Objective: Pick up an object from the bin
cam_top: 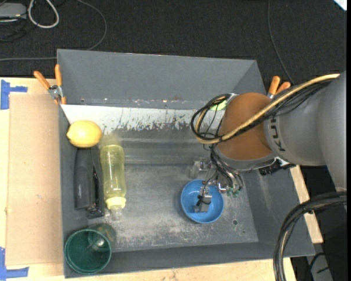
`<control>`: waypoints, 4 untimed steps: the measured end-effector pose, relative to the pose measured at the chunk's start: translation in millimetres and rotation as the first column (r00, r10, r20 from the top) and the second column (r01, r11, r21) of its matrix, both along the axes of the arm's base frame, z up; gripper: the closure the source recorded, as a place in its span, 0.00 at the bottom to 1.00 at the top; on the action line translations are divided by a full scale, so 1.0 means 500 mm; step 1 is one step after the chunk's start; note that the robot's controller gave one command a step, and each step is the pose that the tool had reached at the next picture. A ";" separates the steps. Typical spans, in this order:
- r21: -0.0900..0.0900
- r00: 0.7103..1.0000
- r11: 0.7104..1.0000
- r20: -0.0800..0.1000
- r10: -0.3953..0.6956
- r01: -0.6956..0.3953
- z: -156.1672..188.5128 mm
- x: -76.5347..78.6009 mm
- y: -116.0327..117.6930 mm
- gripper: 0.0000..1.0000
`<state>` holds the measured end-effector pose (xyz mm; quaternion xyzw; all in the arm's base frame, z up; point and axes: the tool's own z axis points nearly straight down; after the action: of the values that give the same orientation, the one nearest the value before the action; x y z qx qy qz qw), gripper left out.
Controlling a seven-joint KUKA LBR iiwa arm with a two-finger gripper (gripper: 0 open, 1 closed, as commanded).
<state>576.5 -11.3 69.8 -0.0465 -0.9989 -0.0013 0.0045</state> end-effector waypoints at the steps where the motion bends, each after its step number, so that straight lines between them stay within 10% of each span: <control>1: -0.003 0.988 0.988 -0.002 -0.156 0.156 0.129 -0.148 -0.065 0.00; 2: 0.002 0.999 0.999 -0.004 -0.054 0.054 -0.006 -0.008 -0.013 0.00; 3: 0.000 0.999 0.999 -0.004 -0.038 0.038 0.010 -0.120 0.006 0.00; 4: -0.001 0.986 0.986 -0.002 -0.165 0.165 -0.001 -0.118 -0.130 0.00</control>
Offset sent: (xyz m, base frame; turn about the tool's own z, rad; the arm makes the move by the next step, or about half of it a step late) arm -0.0055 -0.0081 0.0002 0.0554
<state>517.7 -76.1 69.2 -0.1290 -0.9916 -0.0010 0.0055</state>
